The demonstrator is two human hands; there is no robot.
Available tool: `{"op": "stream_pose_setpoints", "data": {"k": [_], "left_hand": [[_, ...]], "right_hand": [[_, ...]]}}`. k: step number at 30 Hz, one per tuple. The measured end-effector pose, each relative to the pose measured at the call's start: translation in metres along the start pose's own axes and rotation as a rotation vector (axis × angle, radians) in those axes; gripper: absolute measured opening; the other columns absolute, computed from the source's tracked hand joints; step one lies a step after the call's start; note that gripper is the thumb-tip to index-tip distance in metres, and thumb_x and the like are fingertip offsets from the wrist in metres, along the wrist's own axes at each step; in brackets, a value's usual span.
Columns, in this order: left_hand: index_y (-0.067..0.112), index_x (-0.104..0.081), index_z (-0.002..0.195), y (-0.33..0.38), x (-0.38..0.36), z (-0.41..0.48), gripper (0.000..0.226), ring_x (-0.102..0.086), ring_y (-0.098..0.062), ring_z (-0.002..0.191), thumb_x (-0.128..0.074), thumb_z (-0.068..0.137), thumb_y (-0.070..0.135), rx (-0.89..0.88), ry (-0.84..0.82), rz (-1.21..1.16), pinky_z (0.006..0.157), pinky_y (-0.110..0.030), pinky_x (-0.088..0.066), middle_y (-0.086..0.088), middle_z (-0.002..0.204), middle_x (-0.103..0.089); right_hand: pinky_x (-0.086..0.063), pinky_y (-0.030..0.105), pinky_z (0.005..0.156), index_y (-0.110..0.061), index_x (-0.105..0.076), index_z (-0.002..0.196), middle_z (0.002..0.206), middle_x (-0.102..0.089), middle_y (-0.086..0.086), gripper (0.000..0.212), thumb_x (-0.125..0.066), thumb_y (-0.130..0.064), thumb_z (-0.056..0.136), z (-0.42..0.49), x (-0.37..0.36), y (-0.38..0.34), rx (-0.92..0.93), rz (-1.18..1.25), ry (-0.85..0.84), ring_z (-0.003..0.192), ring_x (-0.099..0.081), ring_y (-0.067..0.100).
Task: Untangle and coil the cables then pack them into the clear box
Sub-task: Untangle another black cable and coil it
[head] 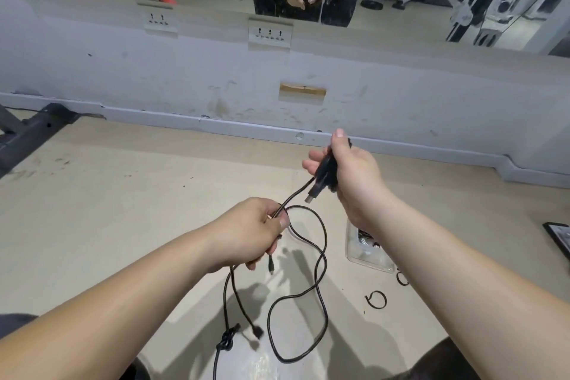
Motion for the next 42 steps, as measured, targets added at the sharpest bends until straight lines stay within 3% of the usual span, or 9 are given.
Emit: {"op": "stream_pose_setpoints", "data": {"k": [7,10,13,17,21,24,32,37,42], "left_hand": [[0.011,-0.062,0.096,0.012,-0.013,-0.011,0.010,-0.058,-0.022,0.057,-0.055,0.103,0.010,-0.107,-0.189,0.012,0.059,-0.030,-0.053,-0.006,0.065,-0.066],[0.013,-0.068,0.100,0.017,-0.010,-0.014,0.012,-0.058,-0.016,0.062,-0.057,0.104,0.017,-0.255,-0.050,-0.027,0.060,-0.038,-0.056,-0.002,0.067,-0.060],[0.024,-0.072,0.098,0.023,0.012,-0.010,0.019,-0.049,-0.007,0.055,-0.055,0.106,0.022,-0.425,0.161,-0.008,0.053,-0.023,-0.044,0.007,0.063,-0.058],[0.022,-0.071,0.091,0.020,0.030,-0.005,0.020,-0.047,0.000,0.051,-0.056,0.105,0.023,-0.426,0.326,0.003,0.051,-0.010,-0.036,0.016,0.058,-0.059],[0.019,-0.071,0.090,0.009,0.045,0.000,0.020,-0.046,-0.007,0.054,-0.071,0.096,0.038,-0.303,0.425,-0.172,0.050,-0.016,-0.034,0.003,0.067,-0.065],[0.022,-0.070,0.087,0.001,0.044,0.003,0.027,-0.044,-0.015,0.052,-0.061,0.101,0.044,-0.220,0.382,-0.177,0.046,-0.025,-0.038,0.000,0.066,-0.058],[0.031,-0.057,0.126,-0.010,-0.005,0.002,0.022,-0.047,-0.019,0.043,-0.041,0.111,0.027,-0.025,-0.024,-0.061,0.050,-0.033,-0.052,-0.009,0.067,-0.056],[0.012,-0.053,0.116,-0.007,-0.033,-0.009,0.016,-0.052,-0.020,0.044,-0.045,0.108,0.024,-0.008,-0.206,0.088,0.040,-0.021,-0.041,-0.010,0.073,-0.060],[0.011,-0.066,0.104,0.016,-0.016,-0.011,0.007,-0.051,-0.022,0.058,-0.063,0.098,0.013,-0.141,-0.098,0.078,0.053,-0.034,-0.054,-0.001,0.061,-0.051]], "right_hand": [[-0.052,0.055,0.090,-0.014,-0.042,0.097,0.096,-0.054,0.006,0.035,-0.040,-0.048,0.105,0.003,0.005,0.008,0.242,-0.576,0.114,0.096,-0.061,0.035],[-0.050,0.045,0.083,-0.014,-0.039,0.092,0.093,-0.055,0.008,0.034,-0.039,-0.045,0.106,0.001,0.009,0.011,0.243,-0.763,0.036,0.094,-0.062,0.036],[-0.040,0.034,0.074,-0.018,-0.046,0.089,0.089,-0.059,0.002,0.044,-0.029,-0.055,0.106,-0.011,0.002,0.014,0.300,-0.829,-0.115,0.085,-0.058,0.024],[-0.057,0.031,0.070,-0.011,-0.068,0.086,0.083,-0.075,0.005,0.080,-0.016,-0.069,0.102,-0.026,-0.012,0.014,0.112,-0.582,-0.383,0.065,-0.069,0.015],[-0.055,0.032,0.066,-0.008,-0.062,0.076,0.097,-0.076,0.026,0.070,-0.031,-0.065,0.103,-0.032,-0.018,0.010,-0.152,-0.250,-0.663,0.061,-0.065,0.026],[-0.053,0.031,0.063,-0.014,-0.057,0.069,0.100,-0.074,0.029,0.060,-0.037,-0.059,0.103,-0.035,-0.020,0.001,-0.281,0.042,-0.726,0.061,-0.063,0.026],[-0.057,0.037,0.089,-0.006,-0.050,0.093,0.120,-0.068,0.035,0.032,-0.048,-0.035,0.106,-0.012,-0.004,-0.014,-0.259,0.549,-0.381,0.090,-0.073,0.036],[-0.057,0.037,0.092,-0.009,-0.055,0.113,0.119,-0.072,0.015,0.040,-0.049,-0.047,0.105,0.004,0.006,0.004,-0.077,0.141,-0.087,0.101,-0.076,0.025],[-0.059,0.049,0.090,-0.015,-0.058,0.102,0.108,-0.072,0.010,0.038,-0.051,-0.053,0.101,0.002,0.010,0.013,0.087,-0.353,-0.053,0.090,-0.076,0.019]]}}
Point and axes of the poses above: each hand's wrist, its own z-axis towards the middle knuckle, its own x-axis out of the back of the hand, y = z × x, the point moved 1 cm from there along z, towards the middle knuckle
